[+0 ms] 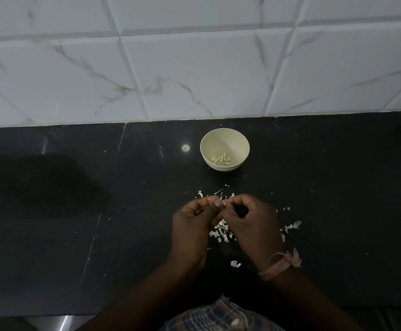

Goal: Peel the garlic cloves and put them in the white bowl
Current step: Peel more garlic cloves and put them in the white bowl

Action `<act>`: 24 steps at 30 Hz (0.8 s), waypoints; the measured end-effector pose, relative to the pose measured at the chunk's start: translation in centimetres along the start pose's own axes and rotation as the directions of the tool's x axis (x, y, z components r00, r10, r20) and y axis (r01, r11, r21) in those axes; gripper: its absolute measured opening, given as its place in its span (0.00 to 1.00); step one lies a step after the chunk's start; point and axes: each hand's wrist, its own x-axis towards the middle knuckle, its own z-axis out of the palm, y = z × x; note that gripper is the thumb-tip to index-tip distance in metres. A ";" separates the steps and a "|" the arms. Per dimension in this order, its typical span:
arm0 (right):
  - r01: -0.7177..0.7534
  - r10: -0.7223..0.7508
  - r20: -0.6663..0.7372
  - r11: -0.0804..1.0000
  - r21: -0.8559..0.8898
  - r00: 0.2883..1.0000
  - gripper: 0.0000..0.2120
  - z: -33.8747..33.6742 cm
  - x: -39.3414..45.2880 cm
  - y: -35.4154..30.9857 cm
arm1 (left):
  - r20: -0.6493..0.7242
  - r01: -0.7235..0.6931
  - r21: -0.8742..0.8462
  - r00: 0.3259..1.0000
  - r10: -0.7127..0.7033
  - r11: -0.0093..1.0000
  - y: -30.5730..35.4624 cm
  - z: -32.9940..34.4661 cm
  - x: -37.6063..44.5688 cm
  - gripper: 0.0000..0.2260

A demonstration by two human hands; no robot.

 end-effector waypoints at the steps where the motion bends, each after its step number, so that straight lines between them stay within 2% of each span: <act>1: 0.001 -0.001 -0.008 1.000 -0.002 1.000 0.03 0.0 0.0 0.1 | 0.006 0.010 -0.009 1.000 -0.010 1.000 0.1 0.1 -0.1 0.04; 11: -0.001 0.001 0.019 1.000 0.032 1.000 0.05 -0.5 0.0 0.2 | 0.063 0.078 -0.055 0.995 -0.074 0.995 0.0 -0.2 0.3 0.08; 16: 0.034 -0.033 0.029 0.999 -0.013 0.999 0.05 -0.5 0.0 0.6 | 0.125 0.131 -0.101 0.985 -0.118 0.986 0.0 -0.2 0.4 0.15; 21: 0.016 -0.017 0.023 1.000 0.016 1.000 0.04 -0.5 -0.1 0.5 | 0.136 0.124 -0.115 0.985 -0.108 0.986 -0.1 -0.1 0.2 0.11; 24: -0.028 0.027 0.013 0.997 0.069 1.000 0.04 -0.5 0.1 0.4 | 0.139 0.092 -0.076 0.987 -0.081 0.993 0.0 -0.1 0.3 0.14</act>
